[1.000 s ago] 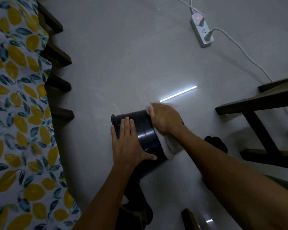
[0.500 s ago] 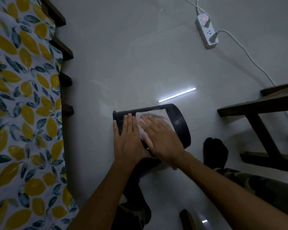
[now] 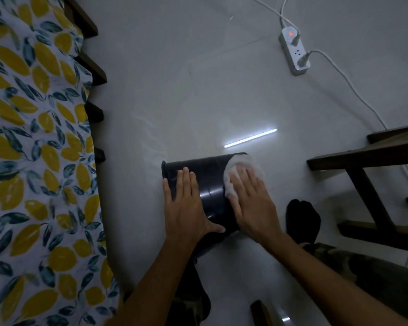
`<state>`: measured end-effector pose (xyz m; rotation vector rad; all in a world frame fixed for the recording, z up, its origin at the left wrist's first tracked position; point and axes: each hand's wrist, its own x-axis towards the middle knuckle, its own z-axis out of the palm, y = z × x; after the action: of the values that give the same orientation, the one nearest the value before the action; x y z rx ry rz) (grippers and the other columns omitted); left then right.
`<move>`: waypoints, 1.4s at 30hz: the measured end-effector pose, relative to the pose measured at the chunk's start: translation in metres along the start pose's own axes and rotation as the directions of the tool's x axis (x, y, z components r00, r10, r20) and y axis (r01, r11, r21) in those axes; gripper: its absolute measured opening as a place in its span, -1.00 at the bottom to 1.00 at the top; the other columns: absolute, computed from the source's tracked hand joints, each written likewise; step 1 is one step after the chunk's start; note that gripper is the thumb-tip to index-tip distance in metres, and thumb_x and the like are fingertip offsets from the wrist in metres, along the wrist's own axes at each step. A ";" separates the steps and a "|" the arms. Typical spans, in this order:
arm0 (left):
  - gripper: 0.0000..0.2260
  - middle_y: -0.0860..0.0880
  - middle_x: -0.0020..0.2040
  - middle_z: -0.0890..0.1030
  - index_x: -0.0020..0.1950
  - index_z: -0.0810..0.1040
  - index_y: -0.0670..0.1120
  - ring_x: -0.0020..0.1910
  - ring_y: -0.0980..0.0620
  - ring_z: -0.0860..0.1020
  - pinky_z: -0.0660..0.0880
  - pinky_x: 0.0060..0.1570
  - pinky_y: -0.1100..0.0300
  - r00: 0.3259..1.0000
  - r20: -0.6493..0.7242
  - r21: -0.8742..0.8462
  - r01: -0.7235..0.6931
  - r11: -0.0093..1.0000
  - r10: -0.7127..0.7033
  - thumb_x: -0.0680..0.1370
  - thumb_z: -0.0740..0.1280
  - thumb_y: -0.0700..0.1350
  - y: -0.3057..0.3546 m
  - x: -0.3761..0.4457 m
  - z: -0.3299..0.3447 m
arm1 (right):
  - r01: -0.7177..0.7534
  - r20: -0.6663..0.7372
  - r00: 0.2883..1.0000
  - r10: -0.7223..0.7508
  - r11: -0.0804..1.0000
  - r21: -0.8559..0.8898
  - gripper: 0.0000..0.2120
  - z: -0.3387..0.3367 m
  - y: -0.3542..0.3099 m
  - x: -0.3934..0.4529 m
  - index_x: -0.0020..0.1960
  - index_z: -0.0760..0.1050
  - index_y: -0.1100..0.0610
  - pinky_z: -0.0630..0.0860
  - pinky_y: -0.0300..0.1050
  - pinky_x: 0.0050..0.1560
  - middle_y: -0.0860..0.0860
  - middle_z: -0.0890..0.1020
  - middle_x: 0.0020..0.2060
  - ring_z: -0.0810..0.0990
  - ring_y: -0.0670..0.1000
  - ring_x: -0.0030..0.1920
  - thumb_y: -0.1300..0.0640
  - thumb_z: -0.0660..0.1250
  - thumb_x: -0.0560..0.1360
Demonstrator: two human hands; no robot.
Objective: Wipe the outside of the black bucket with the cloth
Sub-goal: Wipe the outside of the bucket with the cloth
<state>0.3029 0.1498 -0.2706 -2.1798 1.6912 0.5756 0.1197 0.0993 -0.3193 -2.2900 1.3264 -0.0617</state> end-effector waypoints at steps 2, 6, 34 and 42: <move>0.40 -0.22 0.64 -0.15 0.63 -0.12 -0.23 0.62 -0.17 -0.18 -0.28 0.51 -0.29 1.000 -0.008 -0.030 -0.002 1.000 0.002 0.11 0.17 0.70 0.001 -0.004 0.005 | 0.155 0.036 0.987 -0.155 0.988 0.006 -0.39 0.012 -0.015 -0.012 0.66 0.19 0.21 0.17 0.23 0.63 0.18 0.19 0.66 0.11 0.16 0.68 -0.12 -0.17 0.76; 0.37 -0.24 0.64 -0.01 0.64 0.00 -0.21 0.63 -0.20 -0.05 -0.16 0.52 -0.31 1.000 -0.021 -0.046 -0.015 0.999 0.014 0.11 0.15 0.70 0.005 -0.012 0.010 | 0.283 0.109 0.955 -0.275 0.957 -0.058 -0.42 0.020 -0.036 0.041 0.63 0.28 0.15 0.17 0.15 0.64 0.12 0.34 0.61 0.27 0.11 0.63 -0.15 -0.05 0.74; 0.44 -0.20 0.65 -0.13 0.63 -0.16 -0.21 0.62 -0.17 -0.16 -0.24 0.52 -0.30 1.000 -0.003 -0.049 -0.017 0.999 0.017 0.08 0.24 0.69 -0.007 0.009 -0.001 | 0.071 0.058 0.996 -0.074 0.996 0.044 -0.50 -0.005 -0.027 0.097 0.44 0.51 0.08 0.33 0.07 0.55 0.04 0.61 0.38 0.52 0.00 0.42 -0.09 -0.06 0.75; 0.44 -0.16 0.65 -0.19 0.63 -0.23 -0.15 0.62 -0.15 -0.19 -0.18 0.46 -0.41 0.997 0.061 -0.006 0.051 0.999 -0.050 0.07 0.30 0.66 0.002 0.008 -0.009 | -0.338 0.050 0.941 0.335 0.921 0.196 -0.49 -0.022 0.010 0.093 0.28 0.55 0.01 0.51 0.00 0.15 0.08 0.63 0.22 0.64 0.13 0.17 -0.17 -0.11 0.73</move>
<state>0.3036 0.1382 -0.2672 -2.1805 1.6011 0.6287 0.1541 0.0101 -0.3233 -1.8652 1.6088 -0.0604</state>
